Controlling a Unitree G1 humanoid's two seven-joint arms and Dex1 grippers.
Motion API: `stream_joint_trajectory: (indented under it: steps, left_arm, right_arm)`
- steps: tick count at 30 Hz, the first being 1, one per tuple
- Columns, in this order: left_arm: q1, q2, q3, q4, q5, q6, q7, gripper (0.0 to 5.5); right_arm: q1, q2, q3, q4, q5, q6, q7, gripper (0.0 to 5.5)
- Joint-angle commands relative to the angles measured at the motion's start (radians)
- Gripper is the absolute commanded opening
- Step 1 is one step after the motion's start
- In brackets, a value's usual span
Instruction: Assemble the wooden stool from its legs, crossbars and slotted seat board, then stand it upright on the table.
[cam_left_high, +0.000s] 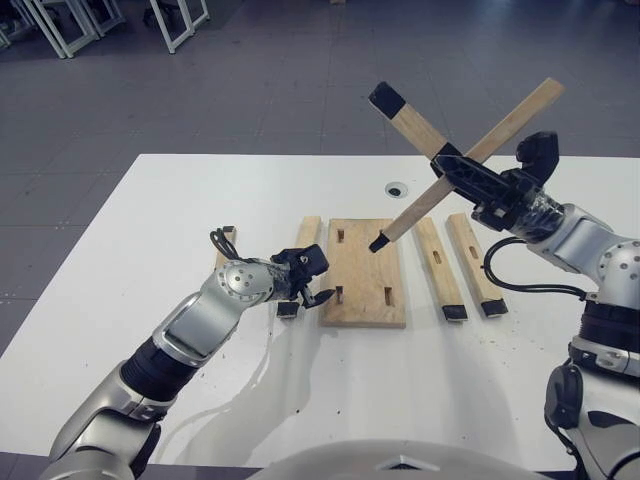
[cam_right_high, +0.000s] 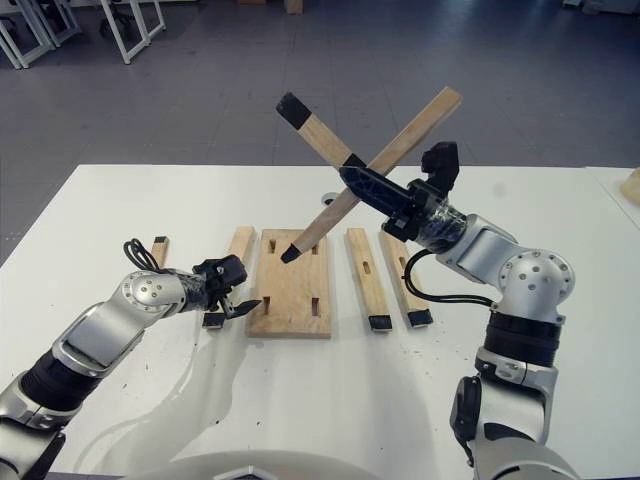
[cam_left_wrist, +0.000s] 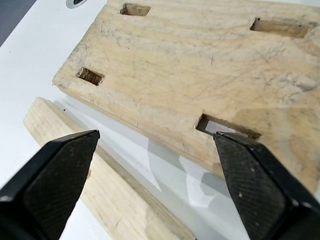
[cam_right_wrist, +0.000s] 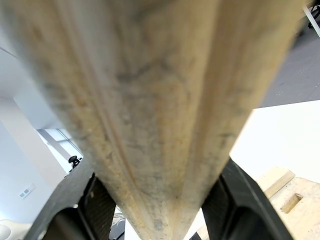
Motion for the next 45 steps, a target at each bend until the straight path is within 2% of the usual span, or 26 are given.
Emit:
stream_joint_trajectory:
  steps: [1,12,21,23,27,30,33,37,41,45]
  left_arm:
    - [0.013,0.004,0.0,0.0,0.017,0.002,-0.03,4.23]
    - [0.042,-0.05,-0.028,-0.013,0.043,0.016,-0.03,4.23]
    - [0.069,-0.022,-0.022,-0.03,0.069,0.019,-0.053,4.23]
    - [0.086,0.003,-0.037,-0.055,0.069,0.018,-0.079,4.23]
    - [0.198,0.152,-0.063,-0.129,0.077,-0.046,-0.177,4.23]
    - [0.317,0.33,-0.065,-0.103,0.1,-0.183,-0.281,4.23]
    - [0.388,0.417,-0.047,-0.017,0.113,-0.316,-0.332,4.23]
    - [0.364,0.409,-0.018,0.068,0.118,-0.402,-0.35,4.23]
    - [0.354,0.372,-0.001,0.059,0.112,-0.399,-0.339,4.23]
    - [0.358,0.334,0.025,0.036,0.098,-0.354,-0.301,4.23]
  right_arm:
    - [-0.017,-0.001,-0.002,0.0,-0.002,-0.013,-0.004,2.06]
    - [-0.033,0.002,0.012,0.021,-0.022,-0.017,0.007,2.06]
    - [-0.045,-0.017,-0.004,0.031,-0.024,-0.025,0.008,2.06]
    - [-0.045,-0.021,0.0,0.029,-0.033,-0.031,0.012,2.06]
    - [-0.042,-0.036,0.02,0.02,-0.069,-0.047,0.046,2.06]
    - [-0.038,-0.054,0.05,0.008,-0.098,-0.038,0.086,2.05]
    - [-0.025,-0.075,0.087,-0.011,-0.118,-0.022,0.128,2.05]
    - [0.006,-0.096,0.146,-0.031,-0.181,-0.041,0.185,2.05]
    - [0.06,-0.116,0.242,-0.046,-0.359,-0.174,0.22,2.05]
    - [0.149,-0.117,0.232,-0.095,-0.437,-0.236,0.202,2.05]
